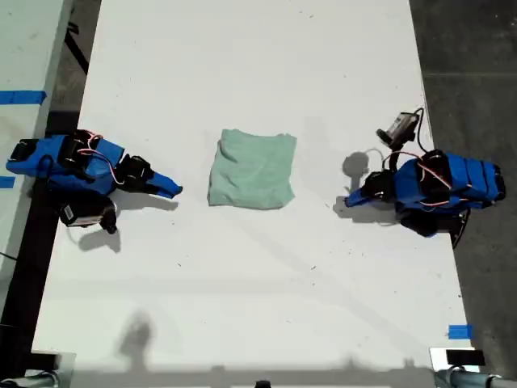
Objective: Fold tshirt
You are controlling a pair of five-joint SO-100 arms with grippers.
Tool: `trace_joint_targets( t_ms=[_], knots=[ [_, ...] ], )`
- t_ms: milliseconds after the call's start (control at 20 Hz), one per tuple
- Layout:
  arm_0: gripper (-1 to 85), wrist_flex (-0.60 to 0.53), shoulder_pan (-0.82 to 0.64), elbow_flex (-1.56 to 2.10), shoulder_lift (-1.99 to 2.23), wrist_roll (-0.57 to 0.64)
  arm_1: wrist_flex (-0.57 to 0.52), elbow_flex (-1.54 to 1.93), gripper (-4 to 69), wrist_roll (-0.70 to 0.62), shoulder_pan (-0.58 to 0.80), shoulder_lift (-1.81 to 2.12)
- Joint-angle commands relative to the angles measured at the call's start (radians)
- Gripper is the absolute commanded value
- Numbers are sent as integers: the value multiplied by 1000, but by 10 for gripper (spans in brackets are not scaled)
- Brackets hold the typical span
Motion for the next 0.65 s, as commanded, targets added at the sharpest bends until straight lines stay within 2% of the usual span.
trace_joint_targets(
  t_ms=[0,50,600],
  knots=[
    [118,12,35,8,97,103,9,-8,49,-557,6,11],
    [118,14,40,8,97,97,14,-11,41,-655,5,12],
    [118,14,40,8,97,97,18,-11,37,-638,2,12]
  ],
)
